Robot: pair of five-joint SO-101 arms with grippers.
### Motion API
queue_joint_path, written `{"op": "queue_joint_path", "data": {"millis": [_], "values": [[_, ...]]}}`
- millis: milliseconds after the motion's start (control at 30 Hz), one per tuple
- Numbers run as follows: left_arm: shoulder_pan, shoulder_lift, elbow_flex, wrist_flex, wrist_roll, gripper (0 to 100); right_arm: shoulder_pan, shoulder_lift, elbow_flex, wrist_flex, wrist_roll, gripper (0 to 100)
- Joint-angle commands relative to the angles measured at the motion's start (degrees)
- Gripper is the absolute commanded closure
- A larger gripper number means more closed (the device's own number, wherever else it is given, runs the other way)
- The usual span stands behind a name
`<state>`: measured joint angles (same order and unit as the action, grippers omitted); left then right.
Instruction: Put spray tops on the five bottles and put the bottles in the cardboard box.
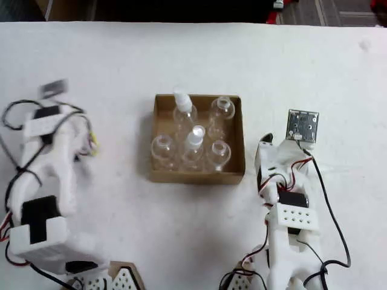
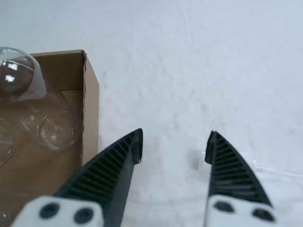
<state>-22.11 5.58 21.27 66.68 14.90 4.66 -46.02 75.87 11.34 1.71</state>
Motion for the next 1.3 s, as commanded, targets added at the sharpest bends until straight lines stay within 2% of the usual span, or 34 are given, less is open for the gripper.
{"op": "queue_joint_path", "data": {"millis": [0,67,133,200,300,367,433,500,567,767,833,933,967,1033,1067,1100,1133,1267], "values": [[-6.2,-0.8,-7.7,4.5,20.5,89,0.0,0.0,-0.4,-0.8,0.7,80.0],[-6.2,-0.7,-10.6,7.8,28.4,89,0.0,0.0,-0.4,-0.8,0.7,80.0],[-4.8,-0.5,-13.1,10.6,31.2,88,0.0,0.0,-0.4,-0.8,0.7,80.0],[-3.3,-0.6,-14.7,12.3,30.2,84,0.0,0.0,-0.4,-0.8,0.7,80.0],[-1.1,-0.8,-17.3,15.2,27.0,68,0.0,0.0,-0.4,-0.8,0.7,80.0],[0.0,-0.7,-18.6,19.2,27.5,58,0.0,0.0,-0.4,-0.8,0.7,80.0],[1.0,-0.7,-20.1,22.7,26.6,56,0.0,0.0,-0.4,-0.8,0.7,80.0],[2.1,-0.7,-22.2,25.6,22.2,57,0.0,0.0,-0.4,-0.8,0.7,80.0],[3.6,-0.7,-24.8,27.0,12.2,59,0.0,0.0,-0.4,-0.8,0.7,80.0],[3.6,-0.4,-27.8,28.1,-39.6,69,0.0,0.0,-0.4,-0.8,0.7,80.0],[0.8,-0.4,-27.9,27.8,-50.6,74,0.0,0.0,-0.4,-0.8,0.7,80.0],[-3.0,-0.4,-28.2,27.9,-62.4,76,0.0,0.0,-0.4,-0.8,0.7,80.0],[-4.1,-0.7,-28.3,28.2,-69.9,74,0.0,0.0,-0.4,-0.8,0.7,80.0],[-5.7,-0.7,-27.4,30.4,-90.3,73,-0.1,0.0,-0.4,-0.8,0.7,80.0],[-6.5,-0.7,-27.0,31.4,-98.1,73,-0.1,0.0,-0.4,-0.8,0.7,80.0],[-7.1,-0.5,-26.9,31.2,-102.2,74,-0.1,0.0,-0.4,-0.8,0.7,80.0],[-7.2,-0.3,-27.0,29.5,-103.0,75,-0.1,0.0,-0.4,-0.8,0.7,80.0],[-5.8,-0.1,-25.6,20.8,-101.8,74,-0.1,0.0,-0.4,-0.8,0.7,80.0]]}}
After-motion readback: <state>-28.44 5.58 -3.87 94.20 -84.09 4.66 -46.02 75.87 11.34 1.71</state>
